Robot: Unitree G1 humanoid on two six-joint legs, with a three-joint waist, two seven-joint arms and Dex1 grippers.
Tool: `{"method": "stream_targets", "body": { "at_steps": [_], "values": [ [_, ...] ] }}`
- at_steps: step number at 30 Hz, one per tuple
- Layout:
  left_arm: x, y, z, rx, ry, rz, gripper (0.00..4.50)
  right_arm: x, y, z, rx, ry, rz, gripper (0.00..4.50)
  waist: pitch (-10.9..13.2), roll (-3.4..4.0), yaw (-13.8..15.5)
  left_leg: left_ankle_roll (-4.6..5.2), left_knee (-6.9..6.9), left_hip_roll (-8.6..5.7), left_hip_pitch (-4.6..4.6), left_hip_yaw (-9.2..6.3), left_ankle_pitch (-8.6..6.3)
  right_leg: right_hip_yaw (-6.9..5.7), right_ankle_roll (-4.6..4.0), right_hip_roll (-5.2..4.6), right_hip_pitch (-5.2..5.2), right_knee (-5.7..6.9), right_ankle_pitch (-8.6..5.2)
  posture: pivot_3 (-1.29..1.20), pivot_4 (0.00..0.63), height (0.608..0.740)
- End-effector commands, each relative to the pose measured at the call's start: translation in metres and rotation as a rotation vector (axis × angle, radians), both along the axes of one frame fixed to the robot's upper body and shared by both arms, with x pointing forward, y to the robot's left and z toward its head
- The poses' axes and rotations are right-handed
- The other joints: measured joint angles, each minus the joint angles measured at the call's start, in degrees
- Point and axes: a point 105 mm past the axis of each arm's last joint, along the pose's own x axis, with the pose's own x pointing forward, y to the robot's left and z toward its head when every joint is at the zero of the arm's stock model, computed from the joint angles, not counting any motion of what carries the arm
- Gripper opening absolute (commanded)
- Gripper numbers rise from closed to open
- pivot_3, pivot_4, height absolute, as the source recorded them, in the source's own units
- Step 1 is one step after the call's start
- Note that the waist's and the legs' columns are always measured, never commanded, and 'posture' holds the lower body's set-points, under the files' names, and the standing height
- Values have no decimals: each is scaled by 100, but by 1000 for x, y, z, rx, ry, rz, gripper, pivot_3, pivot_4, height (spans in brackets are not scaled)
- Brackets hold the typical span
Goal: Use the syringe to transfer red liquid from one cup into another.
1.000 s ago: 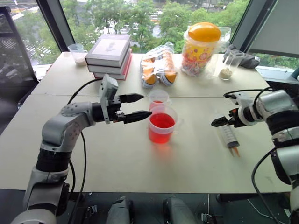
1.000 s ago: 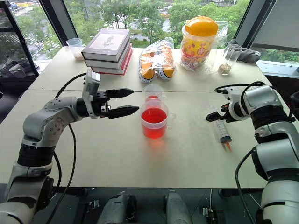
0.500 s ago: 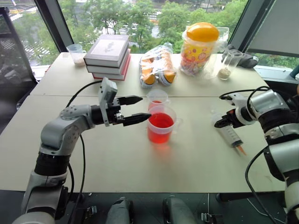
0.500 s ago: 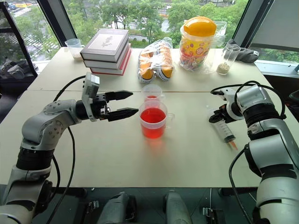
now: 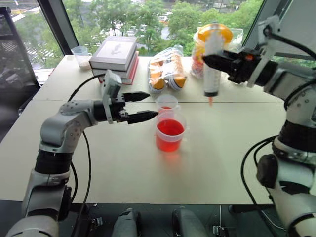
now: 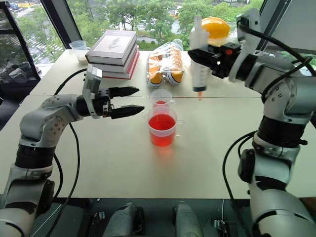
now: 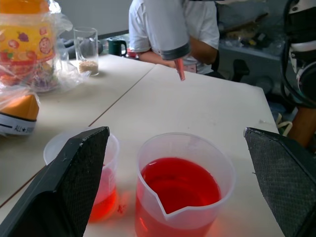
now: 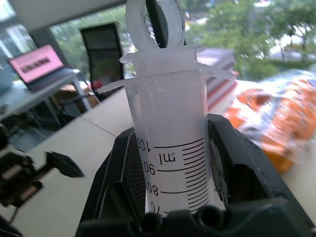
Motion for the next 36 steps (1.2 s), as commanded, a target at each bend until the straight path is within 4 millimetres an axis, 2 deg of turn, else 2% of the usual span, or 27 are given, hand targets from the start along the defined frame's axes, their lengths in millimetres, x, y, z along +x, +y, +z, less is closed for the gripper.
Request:
{"method": "stream_targets", "body": {
  "at_steps": [1, 4, 8, 13, 18, 21, 25, 36],
  "values": [
    [2, -2, 12, 7, -55, -20, 4500, -25, 9, 16, 193, -171, 65, 1394, -3, -5, 10, 0, 2, 0, 0, -2, 0, -2, 0, 0, 5, -2, 0, 0, 150, 740],
    [3, -2, 14, 15, -62, -27, 4500, -28, 21, 1, 269, -185, 75, 1394, -3, -6, 20, 1, 4, -3, -1, -4, 0, -5, 0, -4, 11, -8, 0, 0, 150, 740],
    [4, -3, 23, 12, -77, -38, 4500, -31, 38, -37, 276, -173, 68, 1394, -3, -5, -5, 1, 3, -5, -2, -2, 0, -4, 1, -5, 9, -7, 0, 0, 150, 740],
    [14, -7, 33, 11, -110, -38, 4500, -28, 47, -90, 205, -145, 22, 1394, -3, -5, -15, 0, 3, -3, 0, -6, 1, -4, 0, 2, 8, -4, 0, 0, 150, 740],
    [27, -15, 43, 2, -149, -22, 4500, -26, 52, -124, 137, -130, -26, 1394, -3, -5, -16, 0, 7, -4, 0, -7, 1, -3, 0, 3, 9, -4, 0, 0, 150, 740],
    [34, -24, 47, -3, -169, -29, 4500, -26, 54, -133, 126, -124, -44, 1394, -3, -5, -12, 0, 7, -4, 0, -7, 1, -3, 0, 3, 9, -5, 0, 0, 150, 740],
    [34, -37, 46, 5, -184, -72, 4500, -26, 57, -142, 99, -125, -56, 1394, -2, -5, -12, 0, 6, -4, 0, -7, 1, -3, 0, 4, 9, -6, -1, 0, 150, 740],
    [38, -59, 38, 9, -166, -140, 4500, -31, 63, -152, 47, -129, -48, 1394, -2, -5, -5, 0, 7, -4, 0, -8, 1, -2, 0, 4, 10, -6, -1, 0, 150, 740]
  ]
}}
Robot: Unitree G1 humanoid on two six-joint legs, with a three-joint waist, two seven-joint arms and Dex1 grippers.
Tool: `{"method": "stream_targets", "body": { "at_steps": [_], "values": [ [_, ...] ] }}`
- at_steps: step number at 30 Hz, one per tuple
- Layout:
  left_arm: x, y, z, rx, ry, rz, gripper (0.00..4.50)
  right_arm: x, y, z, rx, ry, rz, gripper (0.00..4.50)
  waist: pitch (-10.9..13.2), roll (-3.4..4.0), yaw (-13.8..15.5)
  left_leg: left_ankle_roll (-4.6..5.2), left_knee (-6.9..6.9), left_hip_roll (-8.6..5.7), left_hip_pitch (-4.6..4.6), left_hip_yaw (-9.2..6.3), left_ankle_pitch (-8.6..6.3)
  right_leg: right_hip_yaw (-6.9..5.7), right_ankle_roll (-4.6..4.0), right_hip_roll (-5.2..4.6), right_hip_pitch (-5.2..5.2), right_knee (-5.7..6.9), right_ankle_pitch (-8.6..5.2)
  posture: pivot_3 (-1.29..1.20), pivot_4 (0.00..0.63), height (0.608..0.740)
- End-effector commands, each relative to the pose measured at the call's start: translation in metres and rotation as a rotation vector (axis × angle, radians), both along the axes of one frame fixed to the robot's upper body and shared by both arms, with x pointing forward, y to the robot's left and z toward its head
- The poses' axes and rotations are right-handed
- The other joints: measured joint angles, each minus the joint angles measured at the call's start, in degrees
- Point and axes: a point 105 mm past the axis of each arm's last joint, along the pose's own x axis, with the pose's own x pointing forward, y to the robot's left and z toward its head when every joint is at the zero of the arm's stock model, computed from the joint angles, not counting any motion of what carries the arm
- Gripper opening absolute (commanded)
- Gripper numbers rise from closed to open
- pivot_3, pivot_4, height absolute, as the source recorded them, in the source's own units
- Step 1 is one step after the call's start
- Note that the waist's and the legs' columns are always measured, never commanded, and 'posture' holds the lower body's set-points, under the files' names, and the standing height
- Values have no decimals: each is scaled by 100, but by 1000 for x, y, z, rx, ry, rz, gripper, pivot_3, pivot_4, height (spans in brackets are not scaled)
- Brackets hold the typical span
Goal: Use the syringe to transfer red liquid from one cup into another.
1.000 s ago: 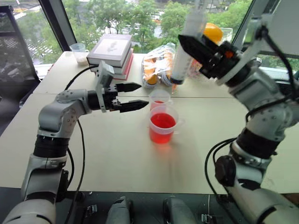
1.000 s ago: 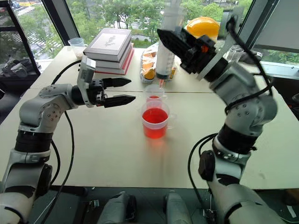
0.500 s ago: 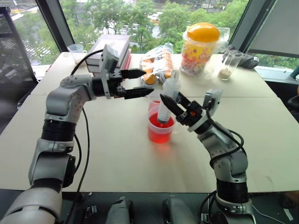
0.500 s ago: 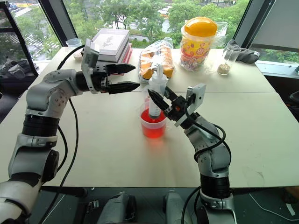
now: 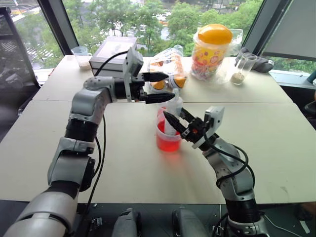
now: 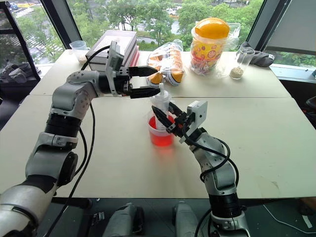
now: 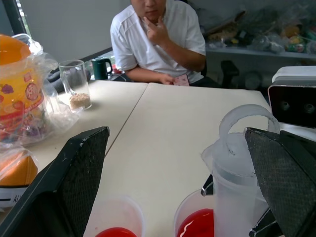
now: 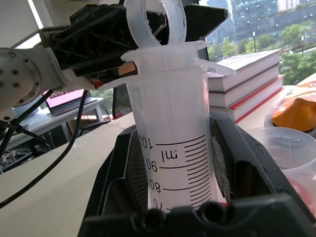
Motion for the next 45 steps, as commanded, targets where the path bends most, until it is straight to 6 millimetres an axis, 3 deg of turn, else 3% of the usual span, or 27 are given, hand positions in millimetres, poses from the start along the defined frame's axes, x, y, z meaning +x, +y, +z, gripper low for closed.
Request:
{"method": "stream_targets", "body": {
  "at_steps": [1, 2, 5, 13, 30, 45],
  "values": [
    [0, -13, 13, -5, -42, -35, 4500, -5, 3, 9, -2, -53, 15, 1394, 0, 0, 4, 0, 0, 0, 0, 0, 0, 0, 0, 0, 0, 0, 0, 0, 150, 740],
    [0, -15, 12, -5, -40, -39, 4500, -5, 4, 9, -3, -53, 16, 1394, 0, 0, 5, 0, 0, 0, 0, 0, 0, 0, 0, 0, 0, 0, 0, 0, 150, 740],
    [1, -19, 10, -2, -39, -55, 3765, -4, 4, 9, -12, -57, 16, 1394, 0, -1, 5, 0, 0, 0, 0, 0, 0, 0, 0, 0, 1, -2, 0, 0, 150, 740],
    [-8, -18, 11, -8, -30, -126, 31, 0, 3, 9, -16, -62, 15, 1394, 0, -1, -10, 1, 0, 0, 0, -2, 0, 0, 0, 2, 0, 1, 0, 0, 150, 740],
    [1, -7, 57, -98, -137, -31, 31, 4, 14, -4, -14, 19, 84, 1394, 0, -1, -2, 1, 1, 0, 0, -4, 0, 0, 1, 2, 1, 0, 0, 0, 150, 740],
    [6, -3, 67, -113, -167, 4, 31, 3, 14, -8, -19, 38, 96, 1394, 0, -1, -2, 1, 1, 0, 0, -4, 0, 0, 1, 2, 1, 1, 0, 0, 150, 740]
  ]
}}
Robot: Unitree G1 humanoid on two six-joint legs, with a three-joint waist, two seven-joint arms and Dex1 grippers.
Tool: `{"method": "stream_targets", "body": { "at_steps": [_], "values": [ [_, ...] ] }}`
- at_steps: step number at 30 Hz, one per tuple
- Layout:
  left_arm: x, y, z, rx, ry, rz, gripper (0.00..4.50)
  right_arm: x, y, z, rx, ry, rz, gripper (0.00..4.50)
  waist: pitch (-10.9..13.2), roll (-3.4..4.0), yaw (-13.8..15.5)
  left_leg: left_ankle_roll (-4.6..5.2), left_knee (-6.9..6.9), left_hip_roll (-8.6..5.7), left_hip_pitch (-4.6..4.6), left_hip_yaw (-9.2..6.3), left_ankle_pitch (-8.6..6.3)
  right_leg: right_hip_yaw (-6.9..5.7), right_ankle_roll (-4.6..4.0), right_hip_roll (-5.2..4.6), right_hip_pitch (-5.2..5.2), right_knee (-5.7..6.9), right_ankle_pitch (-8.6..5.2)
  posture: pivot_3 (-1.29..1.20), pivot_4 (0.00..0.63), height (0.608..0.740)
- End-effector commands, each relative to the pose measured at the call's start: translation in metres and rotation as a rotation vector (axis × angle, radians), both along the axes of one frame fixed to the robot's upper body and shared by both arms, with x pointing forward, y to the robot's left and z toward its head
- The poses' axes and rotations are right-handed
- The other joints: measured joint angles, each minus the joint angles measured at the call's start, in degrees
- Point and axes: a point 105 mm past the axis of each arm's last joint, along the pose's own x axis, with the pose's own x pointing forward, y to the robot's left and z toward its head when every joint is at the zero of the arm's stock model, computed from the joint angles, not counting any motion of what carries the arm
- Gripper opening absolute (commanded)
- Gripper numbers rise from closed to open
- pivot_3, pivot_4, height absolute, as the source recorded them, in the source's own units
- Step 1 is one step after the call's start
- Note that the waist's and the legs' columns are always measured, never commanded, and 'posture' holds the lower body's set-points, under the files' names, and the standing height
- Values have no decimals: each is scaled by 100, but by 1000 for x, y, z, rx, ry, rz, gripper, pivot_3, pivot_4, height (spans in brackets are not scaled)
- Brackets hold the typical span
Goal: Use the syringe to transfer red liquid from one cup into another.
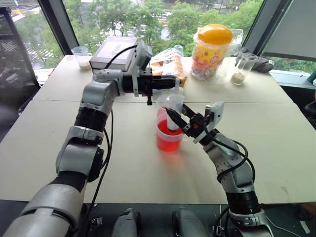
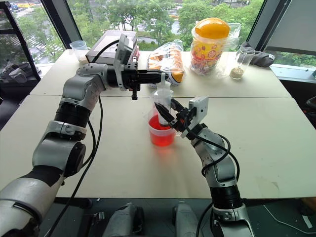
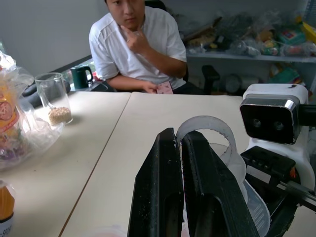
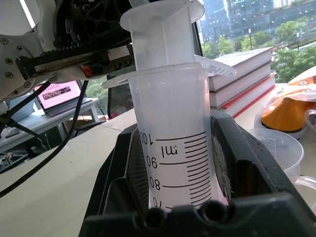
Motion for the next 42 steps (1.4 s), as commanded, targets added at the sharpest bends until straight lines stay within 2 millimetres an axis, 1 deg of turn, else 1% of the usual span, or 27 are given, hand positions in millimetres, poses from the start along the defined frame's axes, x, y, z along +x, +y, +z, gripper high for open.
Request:
{"method": "stream_targets", "body": {
  "at_steps": [1, 10, 13, 16, 20, 21, 22, 23, 27, 29, 32, 37, 39, 40, 42],
  "values": [
    [1, 13, 55, -116, -157, 87, 31, -11, 17, -10, -29, 19, 103, 1394, 0, 0, -1, 0, 0, 0, 0, 0, 0, 0, 0, 0, 0, 0, 0, 0, 150, 740],
    [1, 13, 56, -115, -161, 88, 31, -11, 17, -7, -29, 9, 104, 1394, 0, 0, -1, 0, 0, 0, 0, 0, 0, 0, 0, 0, 0, 1, 0, 0, 150, 740],
    [-1, 12, 52, -100, -138, 64, 31, -11, 17, -2, -22, -4, 104, 1394, 0, 0, -3, 0, 0, 0, 0, 0, 0, 0, 0, 0, 0, 1, 0, 0, 150, 740],
    [-3, 12, 42, -73, -101, 47, 1003, -10, 16, 7, -12, -27, 101, 1394, 0, 0, -17, 0, 0, 0, 0, 0, 0, 0, 0, 0, 0, 1, 0, 0, 150, 740],
    [-7, 13, 33, -48, -70, 25, 3008, -10, 12, 29, 9, -80, 95, 1394, 0, 0, -16, 0, 0, 1, 0, -1, 0, 0, 0, 1, -1, 4, 0, 0, 150, 740],
    [-7, 14, 30, -36, -68, 25, 3453, -10, 12, 35, 15, -90, 93, 1394, 0, 0, -12, 0, 0, 0, 0, -1, 0, 0, 0, 1, -1, 4, 0, 0, 150, 740],
    [-8, 16, 27, -22, -69, 29, 4079, -10, 11, 40, 23, -100, 91, 1394, 0, 0, -10, 0, 1, 1, 0, -1, 0, 0, 0, 0, -1, 4, 0, 0, 150, 740],
    [-8, 18, 24, -12, -69, 33, 4420, -10, 10, 45, 29, -109, 90, 1394, 0, 0, -11, 0, 0, 0, 0, 0, 0, 0, 0, 0, -1, 3, 0, 0, 150, 740],
    [-8, 30, 16, 12, -55, 63, 4420, -9, 5, 62, 51, -130, 79, 1394, 0, 0, -6, -1, 1, 1, 0, 0, 1, 0, 0, 0, -1, 7, 0, 0, 150, 740],
    [-7, 34, 13, 19, -50, 76, 4420, -8, 4, 65, 55, -131, 77, 1394, 0, 0, -5, -1, 2, 1, 0, 0, 1, 0, 0, -1, -1, 7, 0, 0, 150, 740],
    [-6, 51, 6, 37, -26, 130, 4420, -7, 0, 74, 61, -137, 70, 1394, 1, -3, -5, -1, 2, 2, 0, -1, 1, -1, 0, 0, 0, 6, 0, 0, 150, 740],
    [-6, 72, 3, 31, -15, 215, 4420, -6, -2, 76, 52, -126, 72, 1394, 1, -2, -15, -1, -1, 3, 1, 0, 1, -1, 0, 1, -3, 11, 0, 0, 150, 740],
    [-5, 77, 4, 23, -17, 238, 4420, -6, -3, 78, 47, -125, 76, 1394, 1, -2, -11, -1, 0, 3, 1, 0, 1, -1, 0, 0, -3, 11, 0, 0, 150, 740],
    [-5, 79, 4, 18, -19, 248, 4420, -6, -4, 83, 50, -126, 78, 1394, 1, -2, -3, -1, 1, 3, 0, 1, 1, 0, 0, -1, -2, 11, 0, 0, 150, 740],
    [-5, 83, 8, 0, -24, 271, 4420, -2, -8, 98, 67, -133, 76, 1394, 1, -1, 2, -1, 2, 2, 0, 2, 1, 0, 0, -3, -2, 10, 0, 0, 150, 740]
  ]
}}
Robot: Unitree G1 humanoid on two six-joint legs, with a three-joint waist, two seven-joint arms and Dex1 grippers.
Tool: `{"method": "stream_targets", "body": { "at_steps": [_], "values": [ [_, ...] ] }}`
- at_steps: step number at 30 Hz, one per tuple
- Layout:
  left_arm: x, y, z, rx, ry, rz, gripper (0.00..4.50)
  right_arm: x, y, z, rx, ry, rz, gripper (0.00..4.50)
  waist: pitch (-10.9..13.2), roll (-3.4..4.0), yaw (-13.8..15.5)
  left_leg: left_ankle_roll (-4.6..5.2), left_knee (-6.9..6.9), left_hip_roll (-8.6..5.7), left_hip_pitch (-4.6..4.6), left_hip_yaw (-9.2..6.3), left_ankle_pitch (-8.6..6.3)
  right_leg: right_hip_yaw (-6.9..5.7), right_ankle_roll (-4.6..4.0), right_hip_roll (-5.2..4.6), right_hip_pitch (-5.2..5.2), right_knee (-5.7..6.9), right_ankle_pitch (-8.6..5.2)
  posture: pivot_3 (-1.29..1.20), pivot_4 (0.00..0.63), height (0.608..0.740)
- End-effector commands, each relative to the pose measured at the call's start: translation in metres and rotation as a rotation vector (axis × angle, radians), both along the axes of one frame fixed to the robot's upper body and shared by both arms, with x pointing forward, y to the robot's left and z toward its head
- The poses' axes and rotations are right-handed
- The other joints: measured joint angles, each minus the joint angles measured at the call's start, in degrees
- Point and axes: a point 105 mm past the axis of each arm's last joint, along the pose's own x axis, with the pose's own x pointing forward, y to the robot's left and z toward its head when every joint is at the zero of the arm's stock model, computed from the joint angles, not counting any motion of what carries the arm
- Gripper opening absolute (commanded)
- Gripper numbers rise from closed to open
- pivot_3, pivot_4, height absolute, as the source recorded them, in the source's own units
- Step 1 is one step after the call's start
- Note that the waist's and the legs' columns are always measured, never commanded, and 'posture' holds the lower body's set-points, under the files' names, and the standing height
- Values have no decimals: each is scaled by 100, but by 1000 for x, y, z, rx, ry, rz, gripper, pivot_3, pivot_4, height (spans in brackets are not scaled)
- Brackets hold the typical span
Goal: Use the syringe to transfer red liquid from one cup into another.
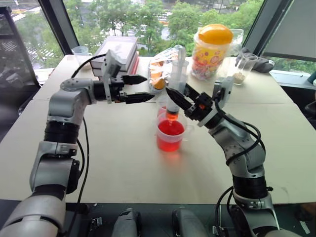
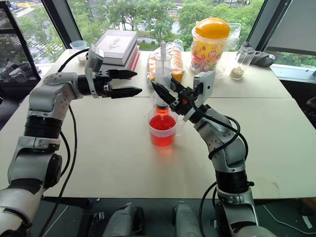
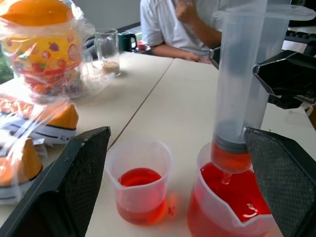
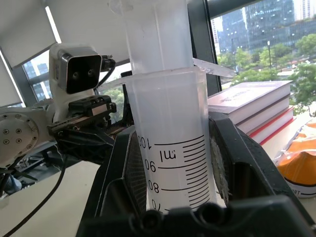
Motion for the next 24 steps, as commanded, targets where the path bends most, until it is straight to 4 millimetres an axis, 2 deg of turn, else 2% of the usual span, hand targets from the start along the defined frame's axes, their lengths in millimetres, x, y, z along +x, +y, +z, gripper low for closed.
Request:
{"method": "stream_targets", "body": {
  "at_steps": [1, 4, 8, 10, 14, 17, 24],
  "values": [
    [-5, 8, 23, -47, -78, 32, 4420, 0, -8, 50, 45, -105, 8, 1394, 0, 0, -3, 0, 1, 0, 0, 3, 0, 2, 0, -1, -1, 0, 0, 0, 150, 740],
    [-2, 15, 23, -51, -88, 72, 4420, 21, -13, 75, 59, -122, -5, 1394, 0, 1, -19, 0, 3, 0, 0, 3, 0, 2, -1, 0, -1, 1, 1, 0, 150, 740],
    [-4, 14, 23, -62, -93, 81, 4420, 55, -14, 79, 59, -135, -16, 1394, 0, 0, -20, 0, -4, 2, 11, 2, 0, 0, -1, 3, 3, 3, 0, 0, 150, 740],
    [-5, 13, 24, -66, -94, 79, 4420, 69, -13, 74, 68, -127, -14, 1394, 0, 0, -23, 0, -7, 2, 11, 4, 0, 1, -1, 3, 3, 1, 1, 0, 150, 740],
    [-5, 11, 29, -88, -108, 86, 4420, 88, -7, 45, 106, -74, -10, 1394, 0, 1, -30, 0, -8, 2, 9, 7, 1, 2, 0, 2, 2, -2, 1, 0, 150, 740],
    [-3, 6, 35, -109, -116, 84, 4420, 91, -3, 29, 111, -51, -9, 1394, 2, 3, -23, -1, -8, 2, 5, 7, 1, 2, 1, 1, 0, -2, 1, 0, 150, 740],
    [8, -30, 57, -148, -160, 13, 4420, 94, -1, 12, 75, -43, -27, 1394, 2, 3, -13, -1, -1, 0, 3, 9, 1, 2, 2, -1, 1, -1, 1, 0, 150, 740]
  ]
}}
